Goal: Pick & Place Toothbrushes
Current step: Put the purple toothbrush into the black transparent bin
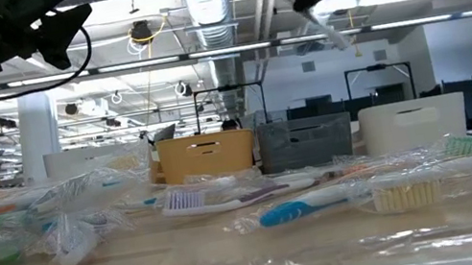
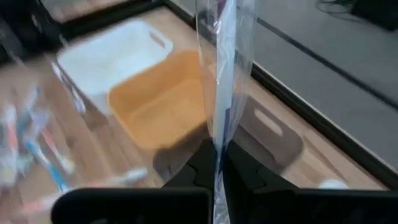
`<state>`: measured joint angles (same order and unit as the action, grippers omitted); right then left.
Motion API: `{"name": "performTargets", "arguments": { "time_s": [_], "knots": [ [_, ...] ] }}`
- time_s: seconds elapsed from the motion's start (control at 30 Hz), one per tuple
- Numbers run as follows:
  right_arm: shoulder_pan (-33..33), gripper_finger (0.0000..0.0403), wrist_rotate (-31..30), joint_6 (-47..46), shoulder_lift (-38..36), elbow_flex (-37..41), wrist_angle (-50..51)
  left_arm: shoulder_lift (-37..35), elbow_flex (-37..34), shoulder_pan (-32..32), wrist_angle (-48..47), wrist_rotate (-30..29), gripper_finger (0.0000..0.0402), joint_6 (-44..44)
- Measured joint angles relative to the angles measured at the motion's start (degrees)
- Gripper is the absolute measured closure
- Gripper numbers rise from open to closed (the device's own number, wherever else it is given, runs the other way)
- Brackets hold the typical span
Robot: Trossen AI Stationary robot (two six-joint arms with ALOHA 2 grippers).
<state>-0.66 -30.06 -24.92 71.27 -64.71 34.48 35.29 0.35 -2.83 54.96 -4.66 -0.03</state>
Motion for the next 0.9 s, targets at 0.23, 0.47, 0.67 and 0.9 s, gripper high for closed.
{"name": "performTargets", "arguments": {
  "time_s": [0.23, 0.47, 0.67, 0.9],
  "knots": [
    [12.9, 0.0401, 16.3, 2.4, 3.1, -2.3, -3.2, 0.0, 0.0, 0.0, 0.0, 0.0, 0.0188, 0.0],
    [18.8, 0.0401, 23.1, 2.1, 10.0, -5.3, 0.1, 0.0, 0.0, 0.0, 0.0, 0.0, 0.0188, 0.0],
    [20.5, 0.0401, 26.2, 1.3, 15.6, -6.3, 1.3, 0.0, 0.0, 0.0, -0.6, 0.0, 0.0188, -0.3],
    [21.9, 0.0401, 28.8, 0.0, 21.0, -6.5, 0.6, 0.5, 0.0, 0.0, -1.4, 0.0, 0.0188, -0.4]
  ]
}}
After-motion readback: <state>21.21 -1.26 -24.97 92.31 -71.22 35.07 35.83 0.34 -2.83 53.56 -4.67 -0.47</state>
